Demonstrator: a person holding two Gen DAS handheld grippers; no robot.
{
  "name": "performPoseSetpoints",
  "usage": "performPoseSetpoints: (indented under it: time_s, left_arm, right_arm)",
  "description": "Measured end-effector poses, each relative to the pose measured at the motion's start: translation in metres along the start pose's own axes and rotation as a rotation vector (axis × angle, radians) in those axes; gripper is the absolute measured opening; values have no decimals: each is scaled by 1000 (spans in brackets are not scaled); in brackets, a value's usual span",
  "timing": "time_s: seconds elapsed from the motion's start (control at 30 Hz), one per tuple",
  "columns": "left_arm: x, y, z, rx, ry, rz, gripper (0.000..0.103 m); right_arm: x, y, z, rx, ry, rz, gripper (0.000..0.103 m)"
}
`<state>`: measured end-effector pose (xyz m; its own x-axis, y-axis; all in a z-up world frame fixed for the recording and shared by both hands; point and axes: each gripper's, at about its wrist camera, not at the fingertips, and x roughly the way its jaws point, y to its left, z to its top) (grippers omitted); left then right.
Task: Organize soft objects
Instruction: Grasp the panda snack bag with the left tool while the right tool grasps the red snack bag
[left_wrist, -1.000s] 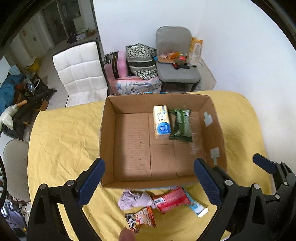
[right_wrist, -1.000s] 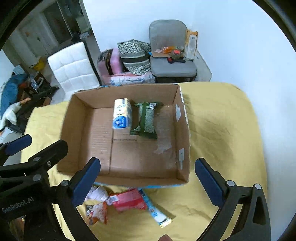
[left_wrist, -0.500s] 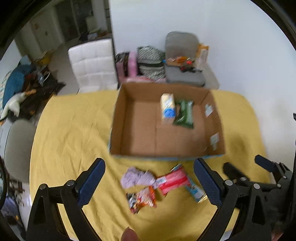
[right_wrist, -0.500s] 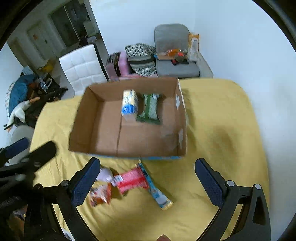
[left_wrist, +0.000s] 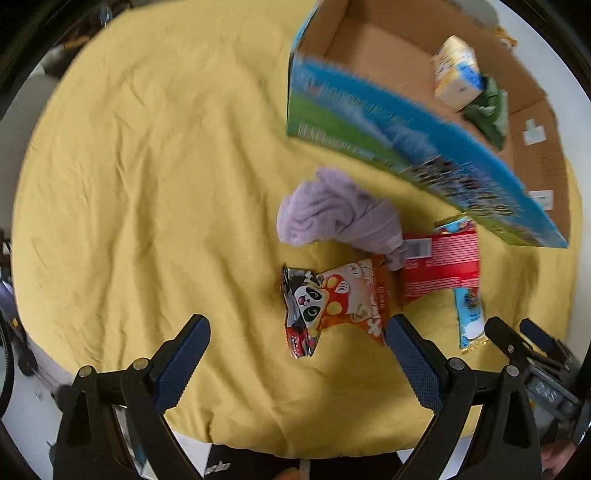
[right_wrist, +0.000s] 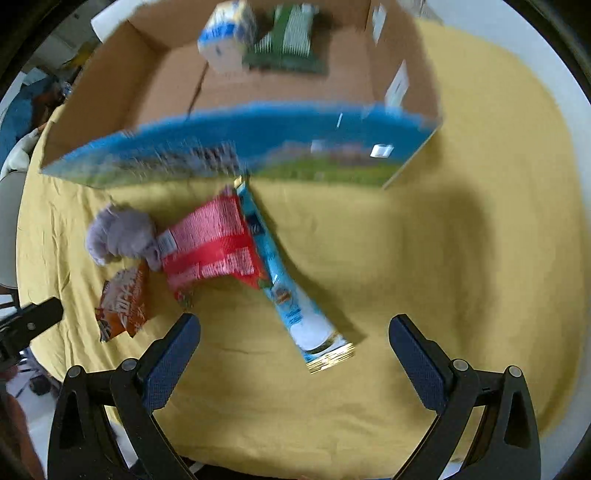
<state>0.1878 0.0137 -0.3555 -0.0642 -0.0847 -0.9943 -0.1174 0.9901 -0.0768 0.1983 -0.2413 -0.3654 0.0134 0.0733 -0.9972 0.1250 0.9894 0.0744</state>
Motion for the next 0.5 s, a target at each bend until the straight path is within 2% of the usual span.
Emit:
performPoseSetpoints:
  time_s: [0.1,0.17,0.2,0.3,0.37,0.43,0.5]
  left_arm:
    - [17,-6,6,-1,18,-17,98]
    - [33,-15,10,17,57,-19,98]
    - [42,-20,12,28,84,-39,98]
    - [64,-36,15,60,137,-35,98]
    - [76,-44,15,84,147,12,98]
    - [79,-46,13,95,123,24,94]
    - [78,-41,10,85,98,23,83]
  right_arm:
    - [6,3,3,31,28,84,103]
    - [12,2,7,74,49,154,103]
    - [14,2,9,87,51,163,103]
    - [18,3,14,114,59,174,103]
    - [21,3,19,149,72,193,103]
    - [25,4,25,165,83,202,103]
    - [29,4,28,204,99,230,103]
